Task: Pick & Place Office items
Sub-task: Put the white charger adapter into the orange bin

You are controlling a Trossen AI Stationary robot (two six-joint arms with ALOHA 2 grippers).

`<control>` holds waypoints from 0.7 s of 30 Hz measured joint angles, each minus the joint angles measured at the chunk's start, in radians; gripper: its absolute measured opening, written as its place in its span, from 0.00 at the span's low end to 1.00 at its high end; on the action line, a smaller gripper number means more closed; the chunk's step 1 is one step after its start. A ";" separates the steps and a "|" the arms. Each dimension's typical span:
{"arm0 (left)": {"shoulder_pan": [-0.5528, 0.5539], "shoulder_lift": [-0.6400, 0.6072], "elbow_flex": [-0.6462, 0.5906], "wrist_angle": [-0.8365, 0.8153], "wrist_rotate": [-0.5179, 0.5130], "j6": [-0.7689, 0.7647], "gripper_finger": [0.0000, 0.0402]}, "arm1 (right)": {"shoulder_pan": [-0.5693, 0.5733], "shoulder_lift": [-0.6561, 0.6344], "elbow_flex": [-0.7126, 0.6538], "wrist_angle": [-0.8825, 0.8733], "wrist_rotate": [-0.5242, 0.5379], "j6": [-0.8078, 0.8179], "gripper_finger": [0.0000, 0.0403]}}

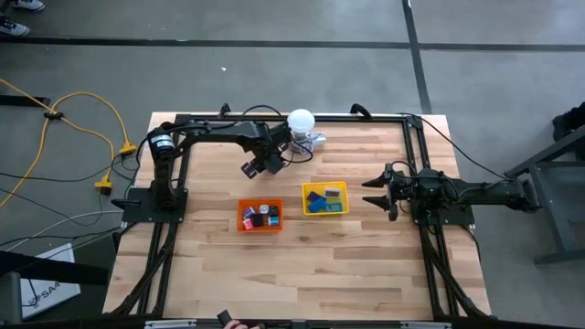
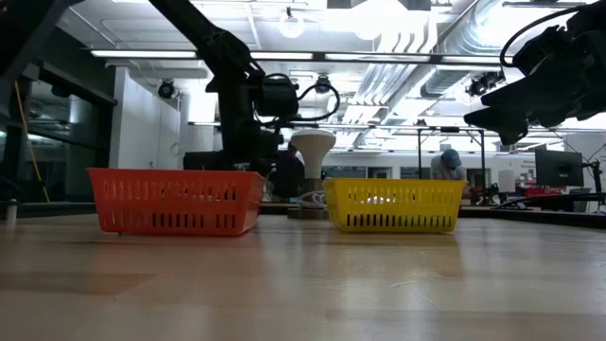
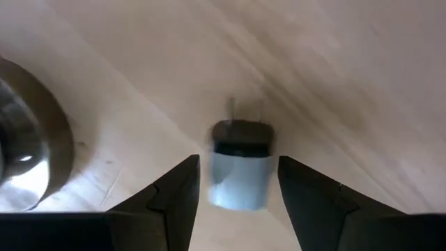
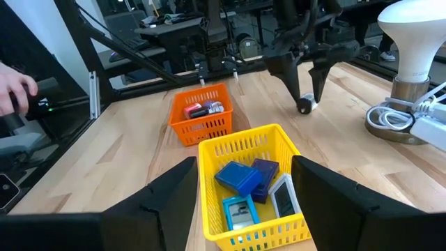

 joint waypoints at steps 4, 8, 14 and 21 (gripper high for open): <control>0.000 0.003 0.000 0.000 0.000 -0.009 0.46 | 0.000 0.000 0.000 0.000 0.000 0.000 0.55; 0.000 0.003 0.000 -0.001 0.000 -0.013 0.46 | 0.000 0.000 0.000 0.000 0.000 0.000 0.55; 0.000 0.003 0.000 -0.002 0.000 -0.023 0.39 | 0.000 0.000 0.000 0.000 0.000 0.000 0.55; 0.000 0.003 0.000 -0.003 0.001 -0.031 0.32 | 0.000 0.000 0.000 0.000 0.000 0.000 0.55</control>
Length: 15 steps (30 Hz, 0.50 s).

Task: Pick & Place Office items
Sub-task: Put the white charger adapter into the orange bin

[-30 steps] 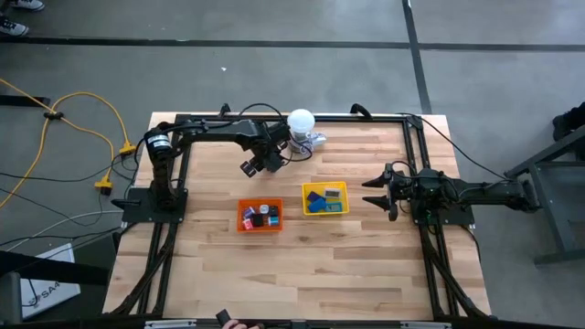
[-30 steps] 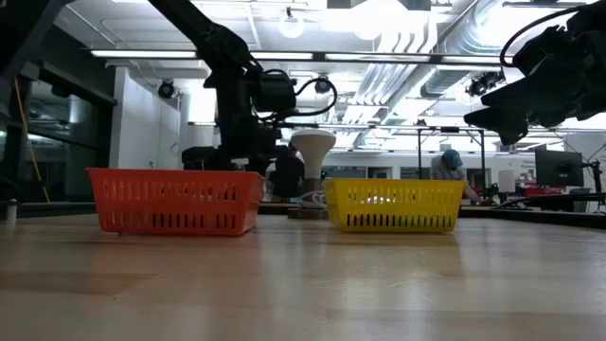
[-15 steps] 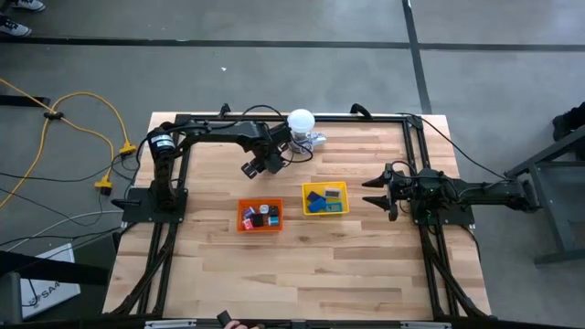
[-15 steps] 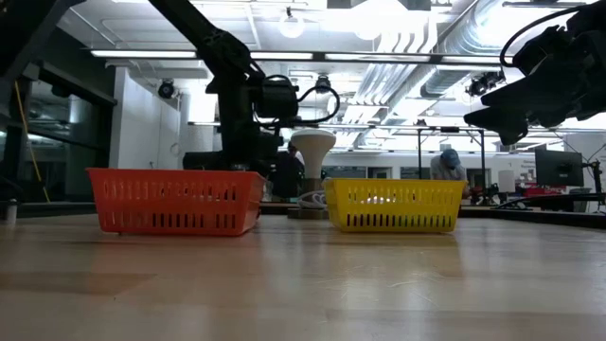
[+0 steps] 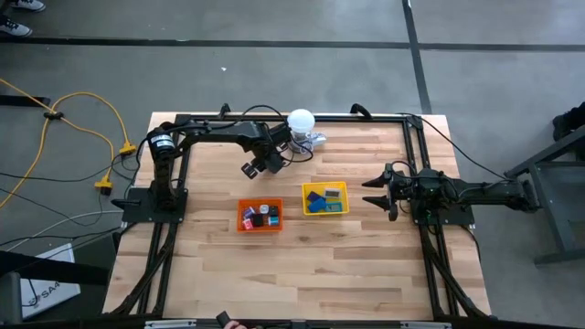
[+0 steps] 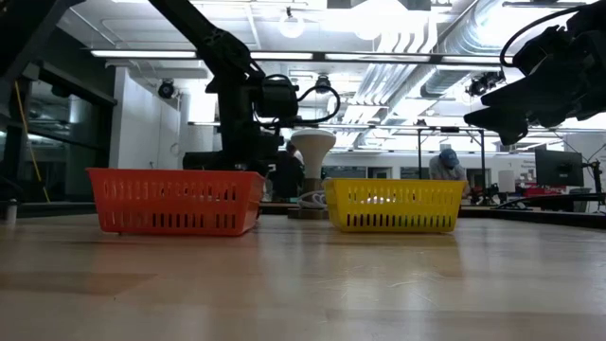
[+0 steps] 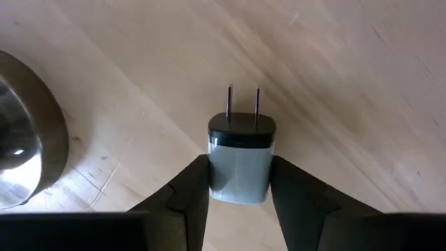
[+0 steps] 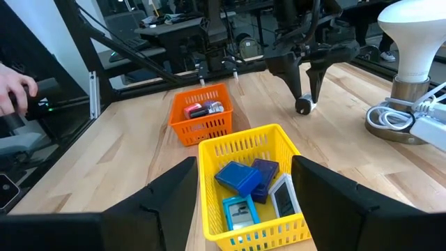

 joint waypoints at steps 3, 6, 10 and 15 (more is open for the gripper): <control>0.000 0.000 0.000 0.000 0.000 -0.002 0.32 | 0.000 0.000 0.000 0.000 0.000 0.000 0.55; 0.000 0.000 0.000 0.000 0.000 -0.005 0.32 | 0.000 0.000 0.000 0.000 0.000 0.000 0.55; 0.000 -0.001 0.000 0.000 0.000 -0.007 0.32 | 0.000 0.000 0.000 0.000 0.000 0.000 0.55; -0.003 -0.027 0.000 -0.006 -0.035 -0.014 0.31 | 0.000 0.000 0.000 0.000 0.000 0.000 0.55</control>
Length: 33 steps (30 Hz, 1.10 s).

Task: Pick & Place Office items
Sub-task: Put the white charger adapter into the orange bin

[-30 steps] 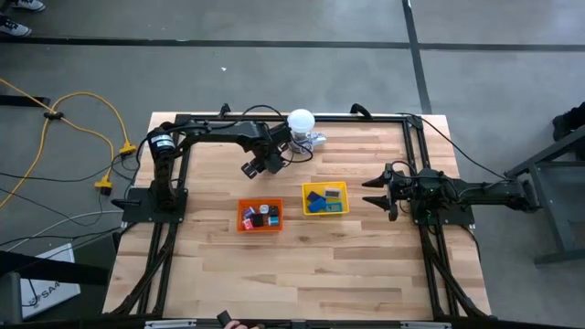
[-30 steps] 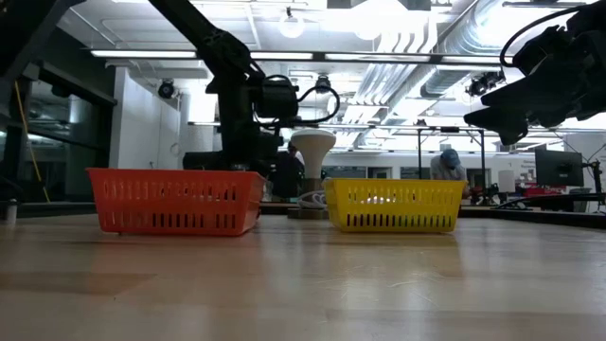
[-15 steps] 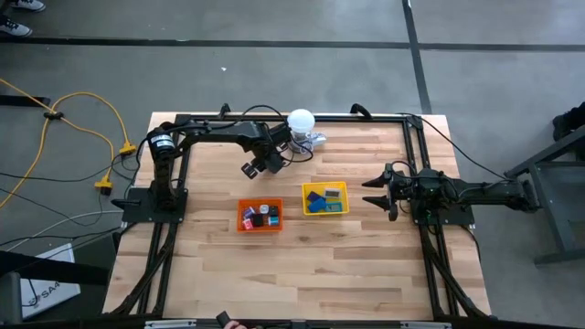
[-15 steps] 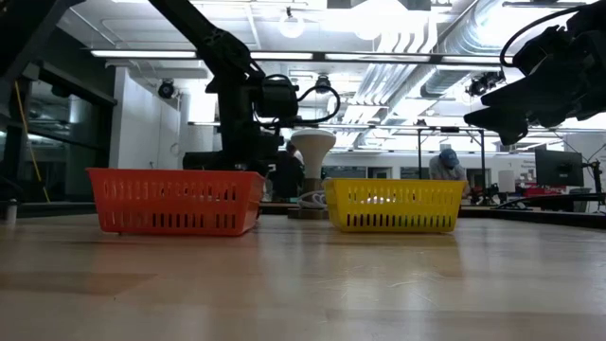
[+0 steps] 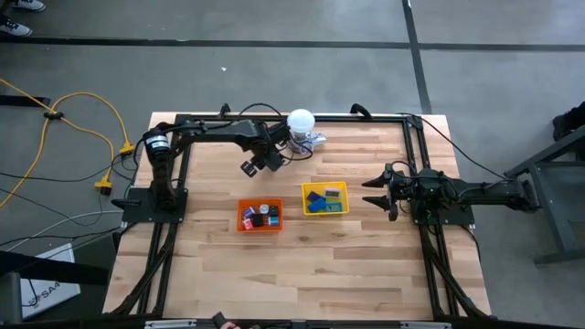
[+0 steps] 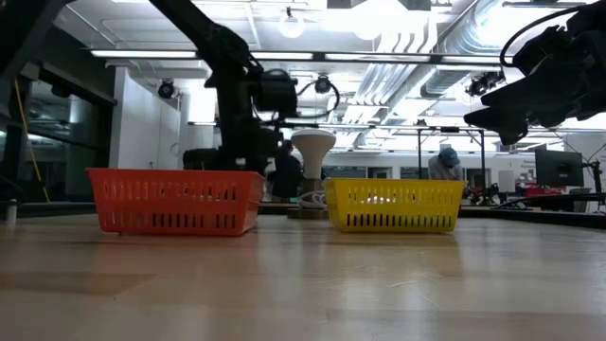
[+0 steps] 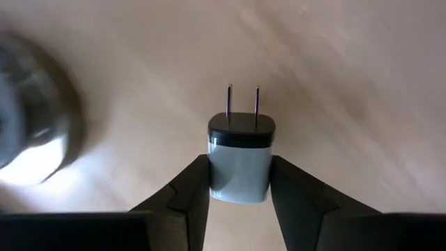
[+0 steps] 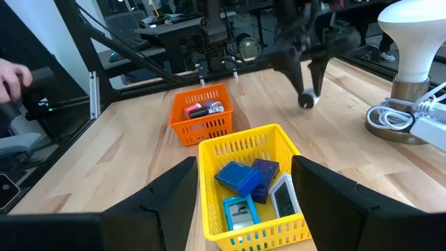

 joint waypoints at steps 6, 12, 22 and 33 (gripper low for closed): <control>-0.027 -0.114 0.000 -0.066 -0.066 -0.033 0.31 | 0.000 0.000 0.000 0.000 0.000 0.000 0.55; -0.132 -0.245 0.000 -0.194 -0.071 -0.259 0.31 | 0.000 0.000 0.000 0.000 0.000 0.000 0.55; -0.449 -0.279 0.000 -0.325 -0.068 -0.880 0.31 | 0.000 0.000 0.000 0.000 0.000 0.000 0.55; -0.582 -0.187 0.000 -0.340 -0.067 -1.182 0.31 | 0.000 0.000 0.000 0.000 0.000 0.000 0.55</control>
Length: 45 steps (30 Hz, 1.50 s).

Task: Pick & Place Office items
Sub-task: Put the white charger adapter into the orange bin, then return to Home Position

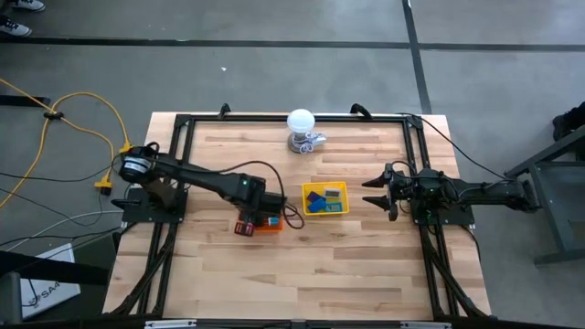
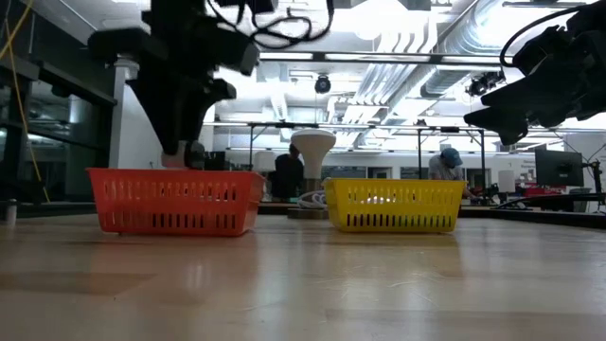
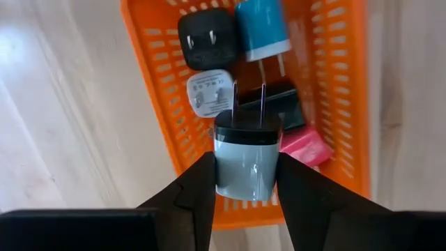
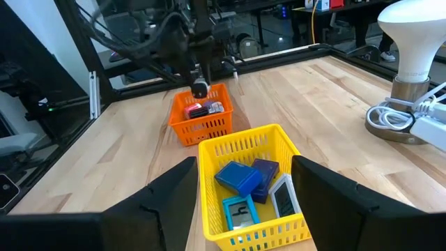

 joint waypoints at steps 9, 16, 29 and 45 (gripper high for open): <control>0.113 0.042 -0.006 -0.014 0.058 0.058 0.31 | 0.000 0.000 0.000 0.000 0.000 0.000 0.55; 0.169 0.050 -0.017 -0.015 0.156 0.021 0.33 | 0.000 0.000 0.000 0.000 0.000 0.000 0.55; 0.167 0.049 -0.021 -0.014 0.184 -0.014 0.44 | 0.000 0.000 0.000 0.000 0.000 0.000 0.55; 0.167 0.040 -0.019 -0.015 0.162 0.027 0.44 | 0.000 0.000 0.000 0.000 0.000 0.000 0.55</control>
